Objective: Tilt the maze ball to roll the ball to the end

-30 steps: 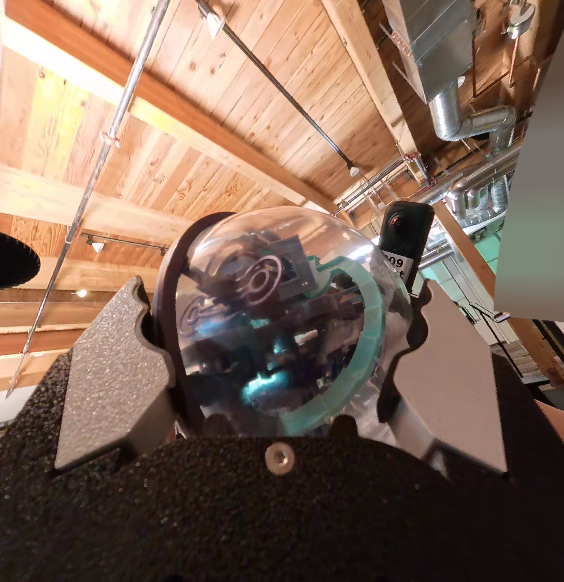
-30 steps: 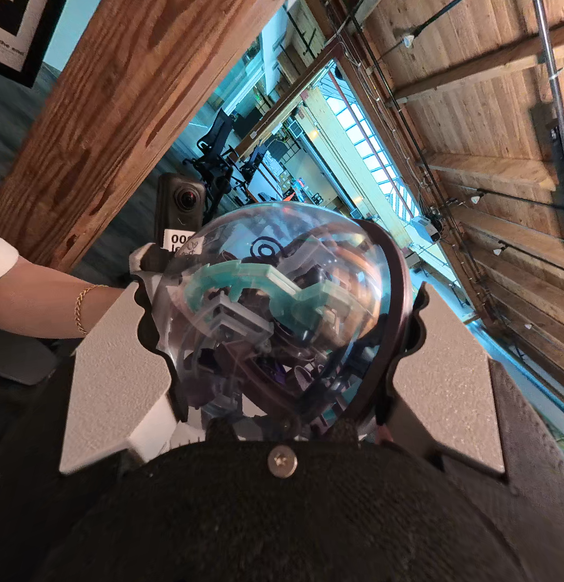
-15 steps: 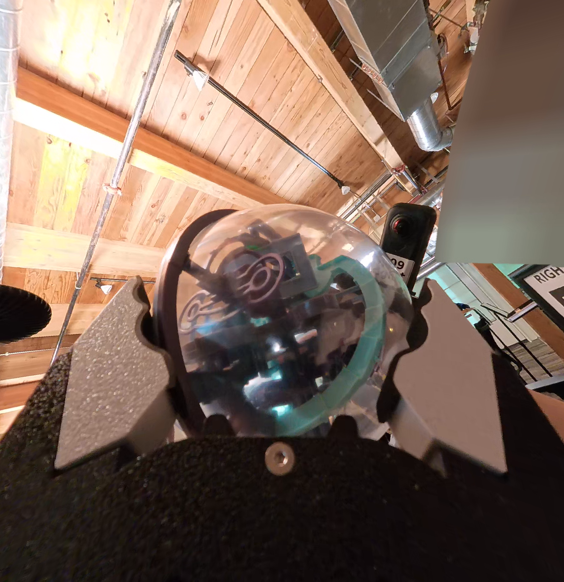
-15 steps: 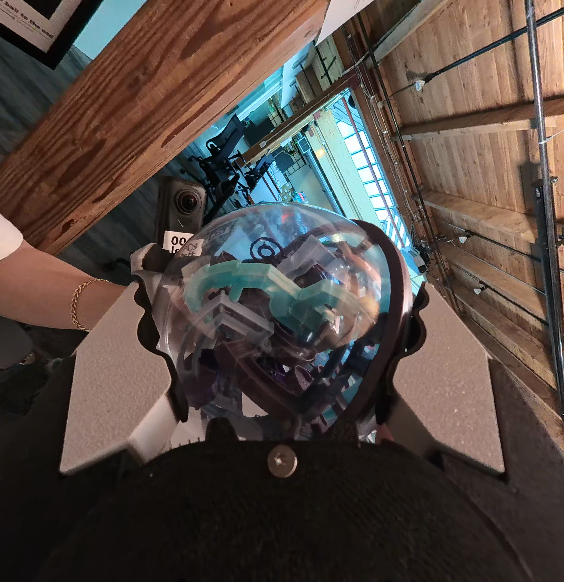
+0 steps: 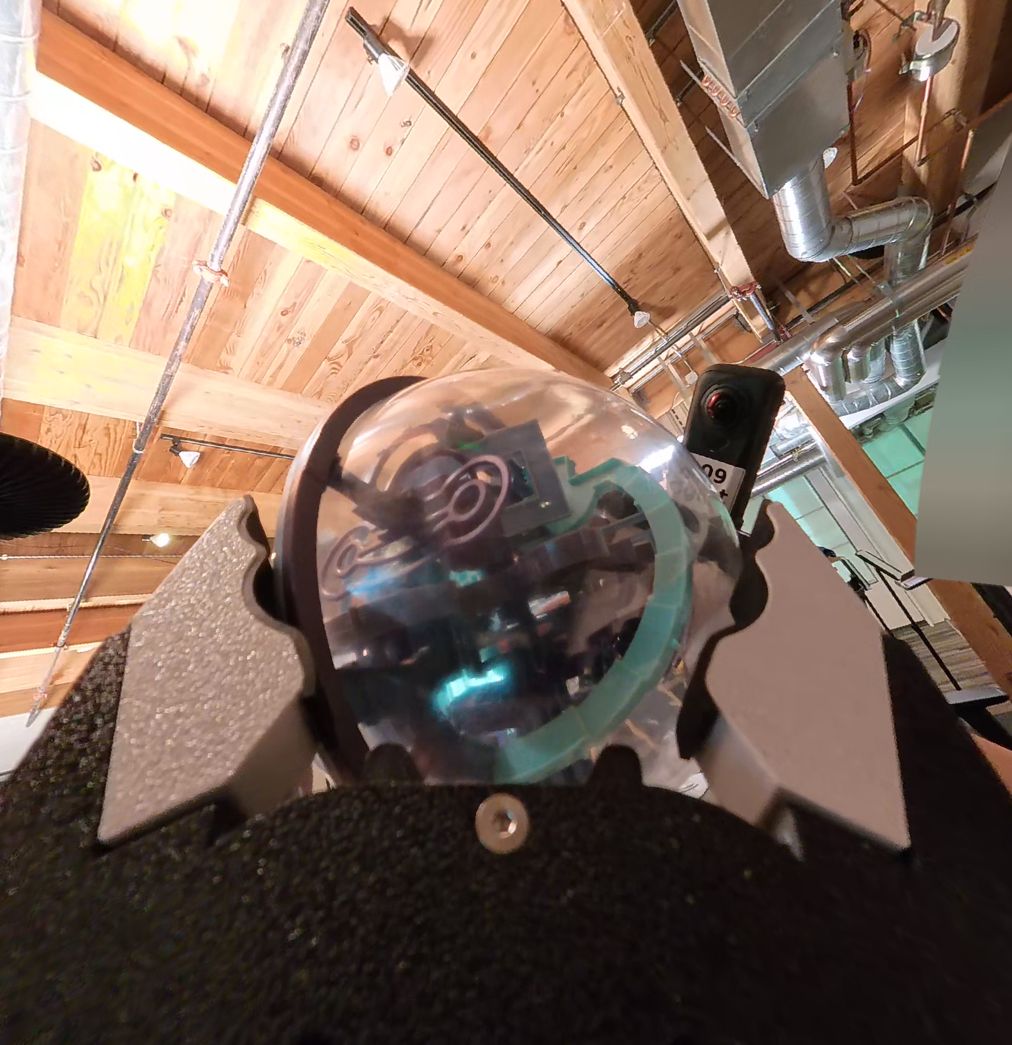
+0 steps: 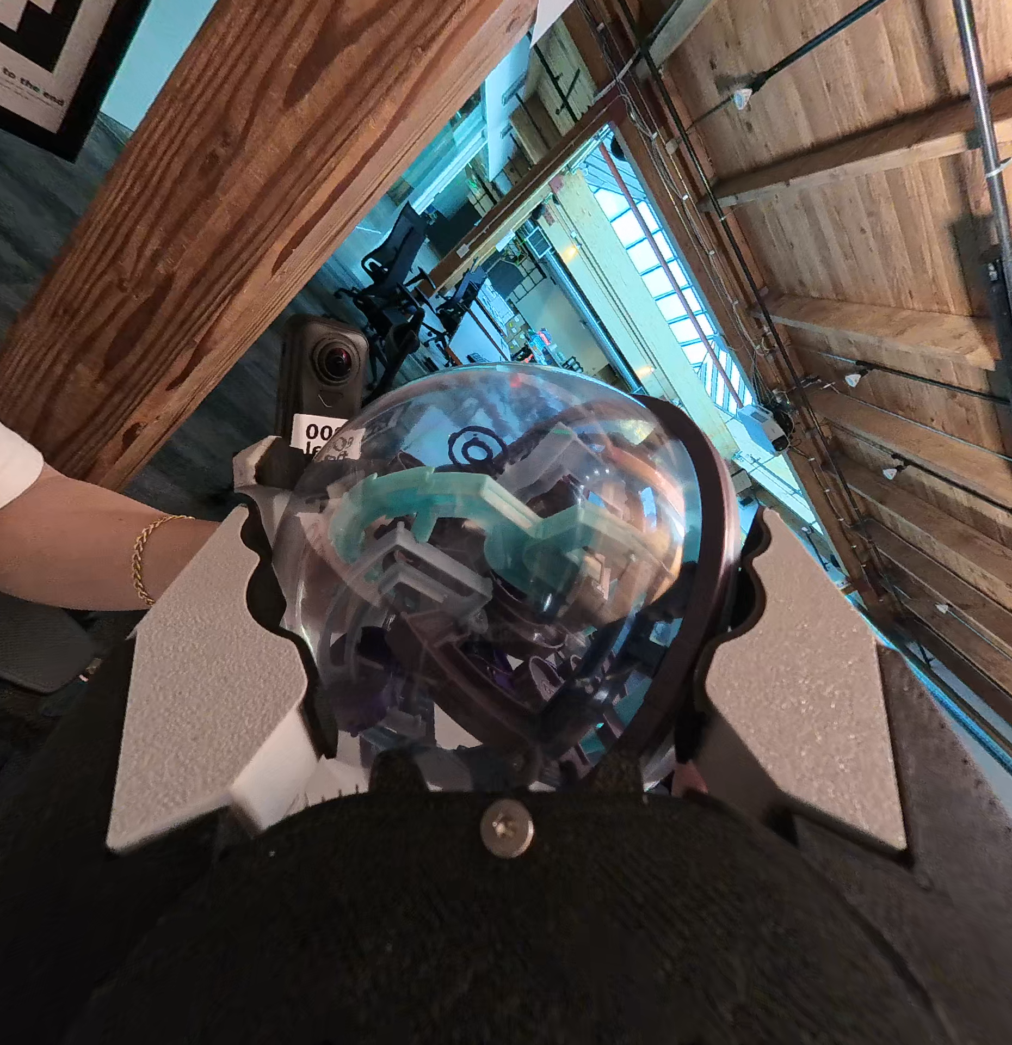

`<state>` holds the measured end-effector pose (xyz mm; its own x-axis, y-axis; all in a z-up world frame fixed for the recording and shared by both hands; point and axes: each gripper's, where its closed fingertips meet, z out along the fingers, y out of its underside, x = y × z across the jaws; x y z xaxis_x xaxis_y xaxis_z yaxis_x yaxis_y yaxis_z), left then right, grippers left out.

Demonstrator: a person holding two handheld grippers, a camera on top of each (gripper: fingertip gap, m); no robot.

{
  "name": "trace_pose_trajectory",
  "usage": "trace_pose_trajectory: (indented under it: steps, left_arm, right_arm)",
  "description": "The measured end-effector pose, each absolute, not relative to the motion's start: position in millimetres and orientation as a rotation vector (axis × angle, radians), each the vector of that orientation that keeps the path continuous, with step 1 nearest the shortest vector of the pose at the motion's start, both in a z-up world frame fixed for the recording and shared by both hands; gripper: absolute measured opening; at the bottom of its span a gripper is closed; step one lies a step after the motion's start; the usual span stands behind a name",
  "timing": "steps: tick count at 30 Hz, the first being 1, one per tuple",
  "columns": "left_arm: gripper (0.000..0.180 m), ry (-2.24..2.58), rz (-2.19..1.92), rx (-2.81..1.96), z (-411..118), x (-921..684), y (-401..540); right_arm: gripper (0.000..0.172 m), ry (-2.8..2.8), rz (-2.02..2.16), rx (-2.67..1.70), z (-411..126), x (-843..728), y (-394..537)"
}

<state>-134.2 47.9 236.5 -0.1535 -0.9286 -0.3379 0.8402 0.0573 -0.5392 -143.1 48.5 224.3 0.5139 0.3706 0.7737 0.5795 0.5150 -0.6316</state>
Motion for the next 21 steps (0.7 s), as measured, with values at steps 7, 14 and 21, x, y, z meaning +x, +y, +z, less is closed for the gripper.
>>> trace_pose_trajectory:
  steps: [7,14,21]
  left_arm:
    - [0.157,0.759,-1.55,-0.176,236.7,-131.5,48.7]
    - [0.157,0.755,-1.558,-0.188,237.3,-130.9,50.7]
    - [0.157,0.76,-1.555,-0.204,238.2,-130.8,50.8]
  right_arm:
    - [0.157,-1.064,-0.14,-1.082,224.6,-140.7,49.3]
    - [0.157,-1.053,-0.136,-1.099,225.0,-140.0,51.3]
    - [0.157,-1.042,-0.123,-1.101,225.9,-140.0,51.2]
